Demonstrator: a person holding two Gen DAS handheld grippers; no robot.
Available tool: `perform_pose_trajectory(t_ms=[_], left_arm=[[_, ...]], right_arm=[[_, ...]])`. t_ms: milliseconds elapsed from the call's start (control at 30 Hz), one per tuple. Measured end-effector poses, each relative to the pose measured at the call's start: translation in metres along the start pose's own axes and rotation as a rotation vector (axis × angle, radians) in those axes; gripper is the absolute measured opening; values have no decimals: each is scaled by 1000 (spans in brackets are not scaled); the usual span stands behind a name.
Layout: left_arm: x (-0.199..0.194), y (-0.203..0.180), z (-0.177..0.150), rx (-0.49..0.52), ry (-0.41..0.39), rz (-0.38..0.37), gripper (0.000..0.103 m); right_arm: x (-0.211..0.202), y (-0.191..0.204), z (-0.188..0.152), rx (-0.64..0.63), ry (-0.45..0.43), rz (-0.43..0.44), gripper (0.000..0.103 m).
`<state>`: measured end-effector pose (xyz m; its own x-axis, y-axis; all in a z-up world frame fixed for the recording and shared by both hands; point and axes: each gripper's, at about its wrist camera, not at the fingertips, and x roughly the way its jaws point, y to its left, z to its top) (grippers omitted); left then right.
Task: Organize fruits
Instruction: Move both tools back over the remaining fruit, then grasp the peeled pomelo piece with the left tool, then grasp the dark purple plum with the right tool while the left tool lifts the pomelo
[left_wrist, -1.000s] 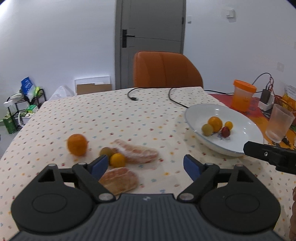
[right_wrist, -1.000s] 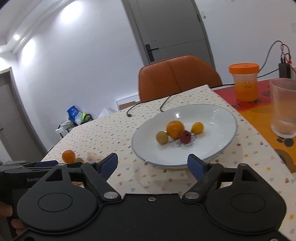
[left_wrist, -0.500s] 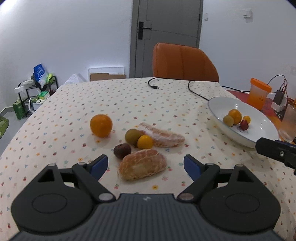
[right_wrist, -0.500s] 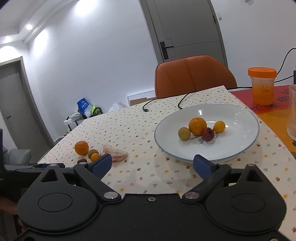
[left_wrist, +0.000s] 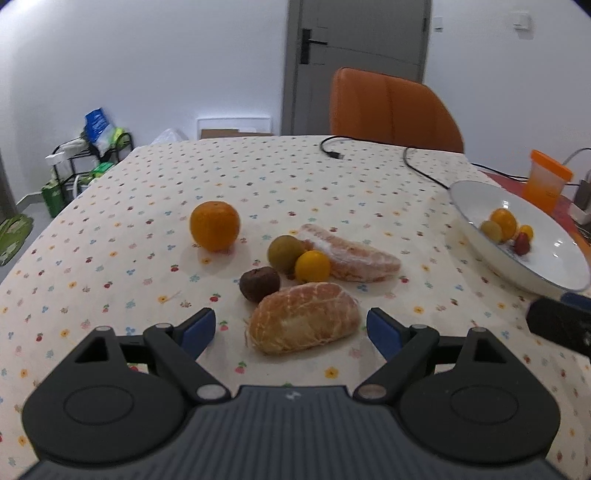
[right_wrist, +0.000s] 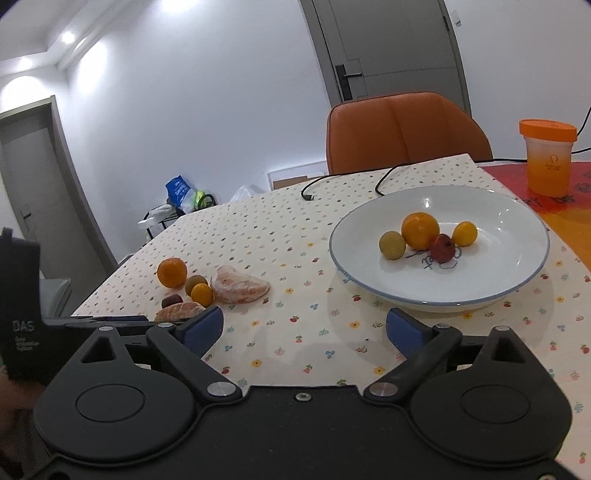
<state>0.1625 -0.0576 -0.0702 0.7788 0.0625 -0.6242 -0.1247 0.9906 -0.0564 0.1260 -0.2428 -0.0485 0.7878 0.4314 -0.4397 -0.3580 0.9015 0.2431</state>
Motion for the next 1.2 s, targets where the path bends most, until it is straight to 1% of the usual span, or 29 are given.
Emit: perform_pose_trajectory(t_ms=[167,300,333,367,400,433,500,733,933,967,1133,1200], left_arm=[[5,-6,2,11,-8,18,88],[6,-10,0,39,-10,34,88],[5,-8,0,36,-9,31,86],[5,-7,0,36,-12,35,84],[4,-5,0,35,-13,33,81],[4,-4,0,37,-17,33,72],[2,0,1,32,-22,36,62],[-6,23,0,-33,-30,26,60],[-14,40,0,-65,-51,27,60],[-15,42,0,-67,-56,29,60],[-21,55,4,-85,-84,36,60],[-23,60,5,-93,-92,40,60]], right_arm=[[5,-2,-1,8,11,1,96],[8,-3,-2,15,20,1,95],[8,-3,-3,15,23,2,95],[10,-3,-3,16,25,4,95],[10,-3,-2,16,28,6,95],[12,-2,-2,15,30,9,95],[15,0,-3,13,36,16,95],[26,16,-1,-9,51,52,95],[35,31,3,-29,57,78,94],[36,33,4,-30,59,82,94],[46,45,8,-50,73,98,81],[50,51,9,-59,81,107,74]])
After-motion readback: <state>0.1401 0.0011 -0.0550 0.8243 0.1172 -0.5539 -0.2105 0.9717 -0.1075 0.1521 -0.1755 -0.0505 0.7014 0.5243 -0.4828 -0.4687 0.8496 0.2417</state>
